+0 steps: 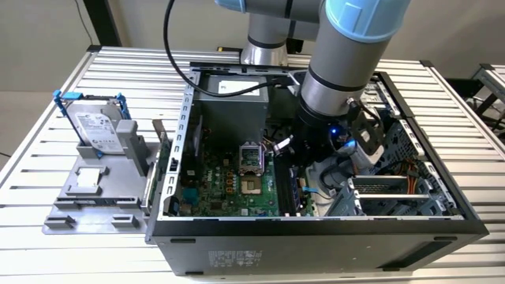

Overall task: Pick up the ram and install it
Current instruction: 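Press down the ram until it locks into place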

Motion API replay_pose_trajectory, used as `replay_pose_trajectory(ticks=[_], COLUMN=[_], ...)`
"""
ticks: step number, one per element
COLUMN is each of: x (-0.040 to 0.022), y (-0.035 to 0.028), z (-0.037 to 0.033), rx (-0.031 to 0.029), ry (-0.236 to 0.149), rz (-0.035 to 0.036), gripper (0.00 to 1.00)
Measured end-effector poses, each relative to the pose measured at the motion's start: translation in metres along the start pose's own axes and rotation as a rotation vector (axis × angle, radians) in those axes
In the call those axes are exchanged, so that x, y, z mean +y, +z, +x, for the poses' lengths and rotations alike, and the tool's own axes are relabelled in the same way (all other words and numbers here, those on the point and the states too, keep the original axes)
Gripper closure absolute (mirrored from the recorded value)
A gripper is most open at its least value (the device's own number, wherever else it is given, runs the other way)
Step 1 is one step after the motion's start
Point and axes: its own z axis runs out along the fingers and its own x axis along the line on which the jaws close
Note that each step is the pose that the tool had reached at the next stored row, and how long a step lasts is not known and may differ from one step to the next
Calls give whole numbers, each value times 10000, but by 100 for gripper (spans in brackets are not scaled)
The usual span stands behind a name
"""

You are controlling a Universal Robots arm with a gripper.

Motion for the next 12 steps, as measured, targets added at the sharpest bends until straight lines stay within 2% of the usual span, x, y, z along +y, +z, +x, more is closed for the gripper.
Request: replay_pose_trajectory(ticks=[8, 12], x=[2, 2], y=[-13, -19], z=[0, 0], rx=[-25, -58], ry=[-769, -1225], rz=[-10, 1], gripper=[100, 100])
